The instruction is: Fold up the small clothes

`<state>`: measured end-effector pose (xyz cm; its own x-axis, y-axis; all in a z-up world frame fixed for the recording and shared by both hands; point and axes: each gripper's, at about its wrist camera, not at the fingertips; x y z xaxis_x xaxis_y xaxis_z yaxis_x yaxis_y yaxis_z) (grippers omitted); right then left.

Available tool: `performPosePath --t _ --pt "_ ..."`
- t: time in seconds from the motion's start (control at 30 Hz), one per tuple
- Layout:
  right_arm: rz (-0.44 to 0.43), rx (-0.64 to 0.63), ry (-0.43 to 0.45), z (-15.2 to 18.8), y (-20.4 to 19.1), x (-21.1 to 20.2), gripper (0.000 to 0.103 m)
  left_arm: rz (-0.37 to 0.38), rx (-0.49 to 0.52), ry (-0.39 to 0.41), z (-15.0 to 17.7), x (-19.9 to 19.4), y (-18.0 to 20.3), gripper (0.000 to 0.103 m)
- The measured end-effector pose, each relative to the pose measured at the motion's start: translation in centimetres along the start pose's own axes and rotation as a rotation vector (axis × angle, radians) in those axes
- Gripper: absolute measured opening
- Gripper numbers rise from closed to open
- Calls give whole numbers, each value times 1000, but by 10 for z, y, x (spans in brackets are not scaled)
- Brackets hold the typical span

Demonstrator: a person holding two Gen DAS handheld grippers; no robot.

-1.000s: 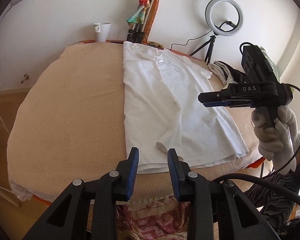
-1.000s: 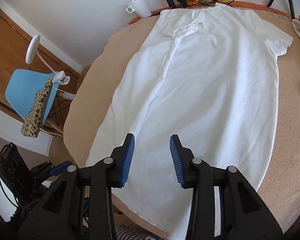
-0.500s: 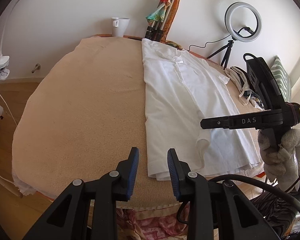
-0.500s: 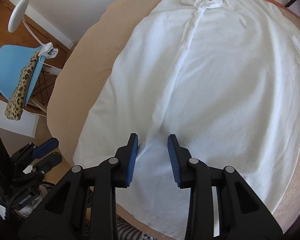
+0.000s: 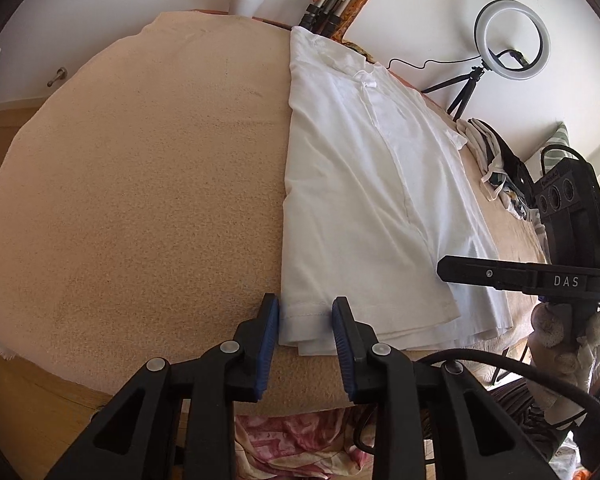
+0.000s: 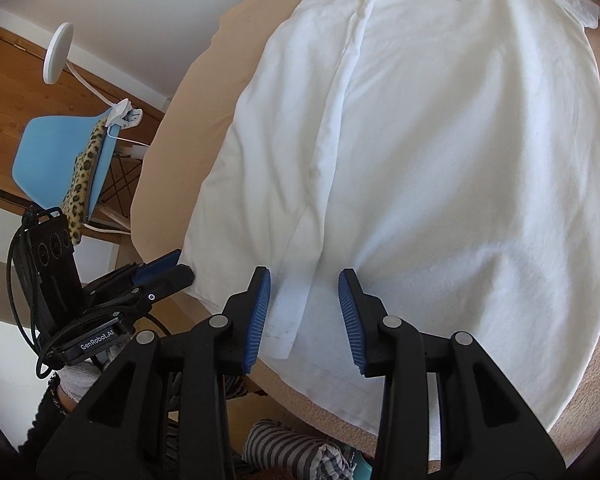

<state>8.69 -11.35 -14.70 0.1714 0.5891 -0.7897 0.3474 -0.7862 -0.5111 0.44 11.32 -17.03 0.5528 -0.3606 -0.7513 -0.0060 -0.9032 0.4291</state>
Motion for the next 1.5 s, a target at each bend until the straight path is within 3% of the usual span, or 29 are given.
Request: performPosePath --t 0.07,0.1,0.13,0.17,0.27,0.37,0.5,0.73,0.8,0.93,0.97,1.1,1.33,1.5 --pt "-18 2 -7 2 -1 4 34 -3 6 1 -2 1 1 1" --pt "-22 -1 -1 3 -1 3 29 4 -5 4 -2 -1 0 1" --pt "-34 3 -8 3 0 5 11 14 -22 9 -2 -4 -2 0" --pt "-65 31 -24 3 3 6 6 21 -35 17 -2 -8 -4 0" --pt "-150 95 -21 5 8 2 4 50 -82 47 2 -22 -15 0" --pt "-80 13 -19 10 1 7 4 15 -81 19 8 -15 -20 0" --pt "-99 33 -32 12 1 12 4 22 -82 63 6 -25 -17 0" --pt "12 -136 -4 16 -19 9 4 -139 64 64 15 -18 -2 3" --pt "37 -205 8 18 -23 -2 8 -190 100 108 16 -27 1 6" --pt "42 -230 88 19 -16 -31 38 -186 114 187 19 -43 9 14" --pt "45 -221 118 16 -12 -40 41 -175 127 202 21 -45 15 20" --pt "50 -156 201 -3 14 -76 41 -136 213 238 37 -43 56 26" --pt "93 -61 319 -39 71 -137 41 -72 465 253 64 -21 149 33" --pt "136 -1 366 -61 115 -160 46 25 502 230 70 0 192 35"
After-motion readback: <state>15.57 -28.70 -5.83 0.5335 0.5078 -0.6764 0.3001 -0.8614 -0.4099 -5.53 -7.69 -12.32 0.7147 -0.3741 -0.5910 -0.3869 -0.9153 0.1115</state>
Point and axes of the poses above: each gripper's, at about its wrist camera, not at the fingertips, and x roughly the way its jaws point, y to its right, z to its underside, and after that the axes turned 6 degrees about y, right-handed
